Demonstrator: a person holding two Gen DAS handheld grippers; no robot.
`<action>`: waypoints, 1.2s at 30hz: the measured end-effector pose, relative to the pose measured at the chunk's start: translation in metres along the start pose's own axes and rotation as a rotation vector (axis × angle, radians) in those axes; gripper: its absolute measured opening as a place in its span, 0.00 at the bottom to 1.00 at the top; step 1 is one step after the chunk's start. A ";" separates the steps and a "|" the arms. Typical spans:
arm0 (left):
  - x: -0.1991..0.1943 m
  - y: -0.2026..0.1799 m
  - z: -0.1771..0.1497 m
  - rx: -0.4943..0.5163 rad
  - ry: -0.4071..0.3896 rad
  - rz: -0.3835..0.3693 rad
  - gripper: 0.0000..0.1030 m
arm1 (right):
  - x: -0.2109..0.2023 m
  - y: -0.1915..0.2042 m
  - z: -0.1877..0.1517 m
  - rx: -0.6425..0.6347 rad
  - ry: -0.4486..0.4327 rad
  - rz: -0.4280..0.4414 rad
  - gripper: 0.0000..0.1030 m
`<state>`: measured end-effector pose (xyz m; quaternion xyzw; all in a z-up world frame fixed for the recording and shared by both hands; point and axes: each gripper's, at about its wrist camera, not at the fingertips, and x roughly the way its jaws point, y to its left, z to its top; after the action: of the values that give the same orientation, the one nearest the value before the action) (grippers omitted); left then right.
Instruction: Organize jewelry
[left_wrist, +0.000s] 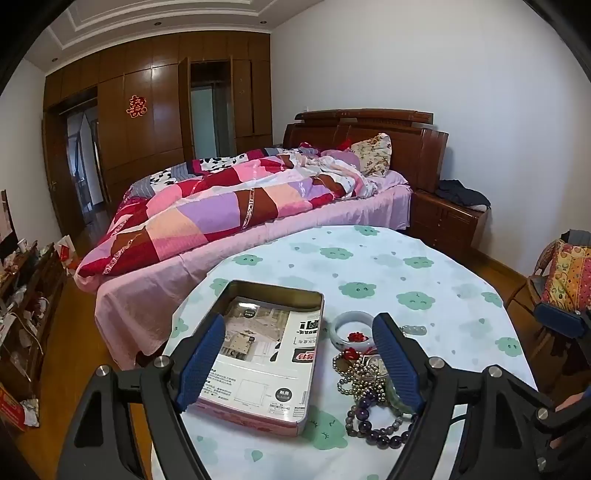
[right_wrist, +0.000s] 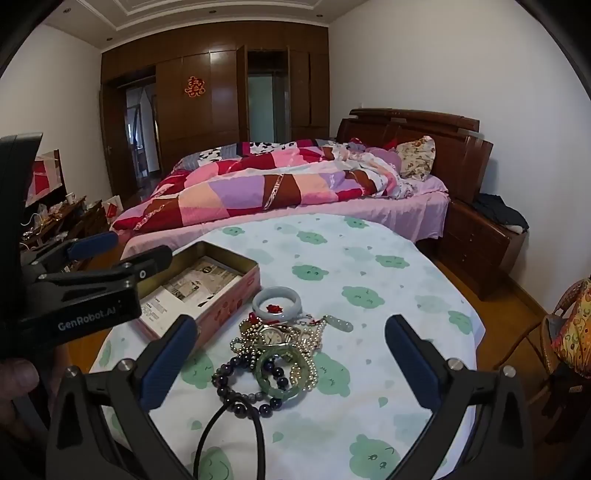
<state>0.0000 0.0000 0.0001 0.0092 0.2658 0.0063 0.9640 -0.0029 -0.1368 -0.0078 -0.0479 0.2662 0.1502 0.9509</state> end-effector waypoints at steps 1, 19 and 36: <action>0.000 0.000 0.000 0.001 -0.001 0.003 0.80 | 0.000 0.000 0.000 -0.006 -0.005 -0.002 1.00; 0.004 -0.004 -0.003 0.005 -0.003 -0.003 0.80 | 0.003 0.000 -0.002 -0.001 0.002 0.001 1.00; 0.005 0.015 -0.005 -0.012 0.001 0.006 0.80 | 0.002 -0.001 -0.003 0.002 0.002 0.003 1.00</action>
<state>0.0020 0.0150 -0.0062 0.0041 0.2661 0.0106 0.9639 -0.0022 -0.1382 -0.0110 -0.0468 0.2673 0.1512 0.9505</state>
